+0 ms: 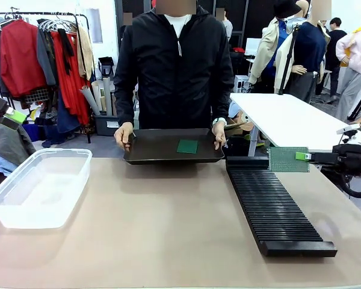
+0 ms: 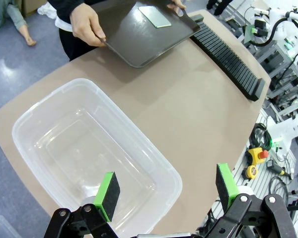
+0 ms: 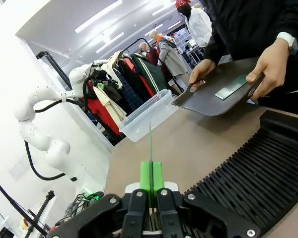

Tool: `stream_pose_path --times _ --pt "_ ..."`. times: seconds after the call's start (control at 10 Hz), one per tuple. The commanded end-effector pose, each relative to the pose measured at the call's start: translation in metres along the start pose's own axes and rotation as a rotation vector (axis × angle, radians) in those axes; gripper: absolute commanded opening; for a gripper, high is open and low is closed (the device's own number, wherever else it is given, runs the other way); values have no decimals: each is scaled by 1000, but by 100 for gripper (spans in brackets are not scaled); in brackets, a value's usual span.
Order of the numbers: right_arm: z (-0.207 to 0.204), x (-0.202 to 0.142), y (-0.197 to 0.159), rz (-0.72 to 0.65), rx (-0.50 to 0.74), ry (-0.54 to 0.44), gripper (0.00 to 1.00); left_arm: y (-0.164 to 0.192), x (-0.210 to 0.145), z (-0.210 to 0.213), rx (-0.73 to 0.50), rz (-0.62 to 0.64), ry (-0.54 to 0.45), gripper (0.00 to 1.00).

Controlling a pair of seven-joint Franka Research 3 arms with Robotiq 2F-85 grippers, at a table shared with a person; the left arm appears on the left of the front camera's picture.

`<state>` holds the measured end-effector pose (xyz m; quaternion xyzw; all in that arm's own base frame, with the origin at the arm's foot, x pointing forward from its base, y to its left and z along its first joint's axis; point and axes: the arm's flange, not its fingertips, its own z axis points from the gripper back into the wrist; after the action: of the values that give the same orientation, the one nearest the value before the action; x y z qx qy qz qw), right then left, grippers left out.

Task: Sort PCBs into racks and boxes based on the side picked up.
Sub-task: If the short side of the Blank PCB is picked up, insert it into the PCB Rack ; if the long side is picked up, place it in the Organizing box.

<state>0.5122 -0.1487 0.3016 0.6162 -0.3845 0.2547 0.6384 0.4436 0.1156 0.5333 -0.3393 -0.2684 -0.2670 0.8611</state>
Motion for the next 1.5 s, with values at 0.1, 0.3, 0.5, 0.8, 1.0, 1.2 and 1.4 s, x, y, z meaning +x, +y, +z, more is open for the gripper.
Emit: stream_pose_path --times 0.1,0.3,0.5,0.8,1.0,1.2,1.4 --pt "-1 4 2 9 0 0 0 -2 0 0 -7 3 -4 100" --pt "-10 -5 -6 -16 32 26 0 -2 0 0 -7 3 -4 100" --pt "-15 -11 -11 36 74 12 0 -2 0 0 -7 3 -4 100" --pt "-15 -26 -14 103 82 31 0 -2 0 0 -7 3 -4 100" --pt "-14 -36 -13 138 110 63 0 -2 0 0 -7 3 -4 100" --pt "-18 -47 -11 169 134 97 0 -2 0 0 -7 3 -4 100" --pt "-20 -56 -10 202 128 122 0 -2 0 0 -7 3 -4 100"
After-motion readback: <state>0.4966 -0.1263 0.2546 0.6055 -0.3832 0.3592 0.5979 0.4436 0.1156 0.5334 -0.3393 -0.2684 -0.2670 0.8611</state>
